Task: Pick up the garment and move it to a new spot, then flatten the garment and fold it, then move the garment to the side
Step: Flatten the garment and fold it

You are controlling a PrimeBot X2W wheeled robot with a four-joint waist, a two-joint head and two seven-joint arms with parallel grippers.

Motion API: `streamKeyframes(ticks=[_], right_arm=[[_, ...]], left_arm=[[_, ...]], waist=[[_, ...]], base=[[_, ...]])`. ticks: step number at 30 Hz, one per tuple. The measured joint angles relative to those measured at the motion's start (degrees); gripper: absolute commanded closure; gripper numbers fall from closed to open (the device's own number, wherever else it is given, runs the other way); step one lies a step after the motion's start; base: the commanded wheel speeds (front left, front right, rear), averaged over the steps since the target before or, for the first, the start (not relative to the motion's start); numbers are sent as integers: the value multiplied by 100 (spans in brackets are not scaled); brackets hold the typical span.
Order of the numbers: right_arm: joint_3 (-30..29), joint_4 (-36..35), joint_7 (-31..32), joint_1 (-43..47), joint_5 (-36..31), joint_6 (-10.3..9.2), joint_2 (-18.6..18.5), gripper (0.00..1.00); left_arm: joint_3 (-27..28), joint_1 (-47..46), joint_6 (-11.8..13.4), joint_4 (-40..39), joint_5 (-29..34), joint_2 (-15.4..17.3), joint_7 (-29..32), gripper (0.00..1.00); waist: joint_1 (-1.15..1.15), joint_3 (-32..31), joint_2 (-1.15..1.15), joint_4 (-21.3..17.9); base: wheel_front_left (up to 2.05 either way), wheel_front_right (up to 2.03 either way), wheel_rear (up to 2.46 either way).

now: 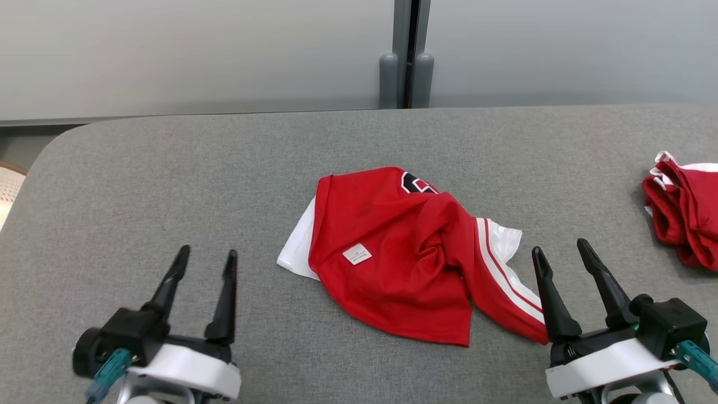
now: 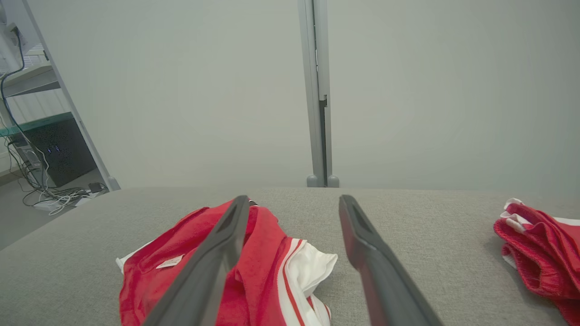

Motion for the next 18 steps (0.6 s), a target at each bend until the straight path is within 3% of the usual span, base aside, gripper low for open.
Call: streamKeyframes(ticks=[6, 15, 16, 18], right_arm=[[104, -11, 18, -133, 0, 0, 4, 0], [140, 74, -34, -339, 11, 0, 48, 0], [132, 94, -41, -339, 15, 0, 58, 0], [114, 126, -78, -339, 15, 0, 76, 0]], left_arm=[[-564, -488, -379, 410, -31, -269, 483, 0], [-950, -1196, -771, 2046, -272, -747, 883, 0], [-935, -1258, -777, 2173, -324, -793, 848, 22], [-911, -1373, -776, 2465, -397, -868, 861, 91]], waist=[[0, 189, 0, -23], [0, 640, 0, -281], [0, 684, 0, -308], [0, 756, 0, -346]], base=[[0, 0, 0], [0, 0, 0], [0, 0, 0], [0, 0, 0]])
